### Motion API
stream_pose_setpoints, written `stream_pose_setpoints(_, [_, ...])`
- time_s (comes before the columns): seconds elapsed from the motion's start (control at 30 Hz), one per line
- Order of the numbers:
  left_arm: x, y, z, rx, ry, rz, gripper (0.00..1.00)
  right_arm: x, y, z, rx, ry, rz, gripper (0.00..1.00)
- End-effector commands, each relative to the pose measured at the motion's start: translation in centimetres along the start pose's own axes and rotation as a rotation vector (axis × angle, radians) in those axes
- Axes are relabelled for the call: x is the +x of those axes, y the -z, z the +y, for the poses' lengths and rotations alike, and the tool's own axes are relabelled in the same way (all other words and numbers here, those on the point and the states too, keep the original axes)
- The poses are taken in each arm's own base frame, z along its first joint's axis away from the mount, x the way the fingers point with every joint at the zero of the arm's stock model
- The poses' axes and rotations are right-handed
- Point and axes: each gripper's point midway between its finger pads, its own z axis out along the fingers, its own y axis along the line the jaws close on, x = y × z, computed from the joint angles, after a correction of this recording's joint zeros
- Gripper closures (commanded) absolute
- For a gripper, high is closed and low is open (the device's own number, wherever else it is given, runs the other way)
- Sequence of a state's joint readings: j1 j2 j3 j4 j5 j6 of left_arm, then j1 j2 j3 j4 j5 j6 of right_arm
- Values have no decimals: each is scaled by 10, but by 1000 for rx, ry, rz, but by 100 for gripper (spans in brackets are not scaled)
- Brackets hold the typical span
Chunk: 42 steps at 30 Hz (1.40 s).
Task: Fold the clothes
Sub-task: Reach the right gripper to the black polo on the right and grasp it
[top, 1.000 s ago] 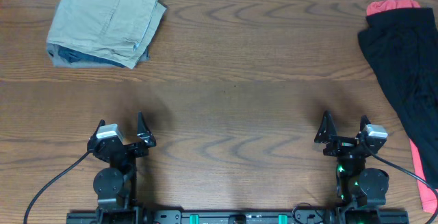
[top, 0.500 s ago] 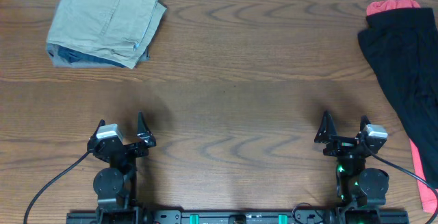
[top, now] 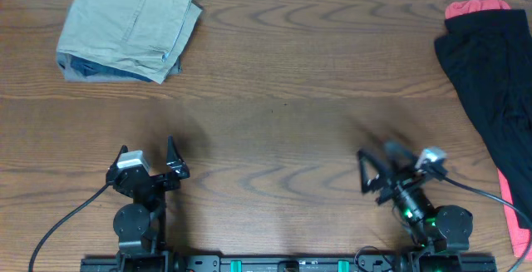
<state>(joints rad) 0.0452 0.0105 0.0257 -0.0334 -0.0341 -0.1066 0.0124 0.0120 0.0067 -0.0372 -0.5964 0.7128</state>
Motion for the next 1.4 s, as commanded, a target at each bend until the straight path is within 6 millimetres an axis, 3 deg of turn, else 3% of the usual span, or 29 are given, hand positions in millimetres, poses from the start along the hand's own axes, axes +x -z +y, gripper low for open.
stream_pose_setpoints(0.0, [18, -1, 8, -38, -14, 49, 2, 26, 8, 42, -222, -191, 192, 2])
stream_pose_setpoints(0.2, [17, -1, 8, -38, -14, 49, 2, -43, 29, 110, -448, 238, -147, 1])
stream_pose_setpoints(0.3, [18, -1, 8, -38, -14, 49, 2, -76, 33, 116, -365, 303, -265, 1])
stream_pose_setpoints(0.47, [18, -1, 8, -38, -14, 49, 2, -124, 29, 113, -90, 525, -288, 1])
stream_pose_setpoints(0.57, [18, -1, 8, -38, -14, 49, 2, -166, 24, 81, 233, 627, -252, 1])
stream_pose_setpoints(0.7, [17, -1, 8, -38, -14, 49, 2, -232, 47, 9, 826, 535, -234, 1])
stream_pose_setpoints(0.8, [18, -1, 8, -38, -14, 49, 2, -263, 42, -23, 1020, 492, -138, 1])
stream_pose_setpoints(0.9, [18, -1, 8, -38, -14, 49, 2, -289, 23, -65, 1127, 459, 13, 1])
stream_pose_setpoints(1.03, [18, -1, 8, -38, -14, 49, 2, -303, 13, -126, 1257, 397, 236, 1])
stream_pose_setpoints(1.2, [18, -1, 8, -38, -14, 49, 2, -294, 15, -190, 1376, 335, 410, 1])
stream_pose_setpoints(1.37, [17, -1, 8, -38, -14, 49, 2, -279, 48, -251, 1519, 246, 496, 1])
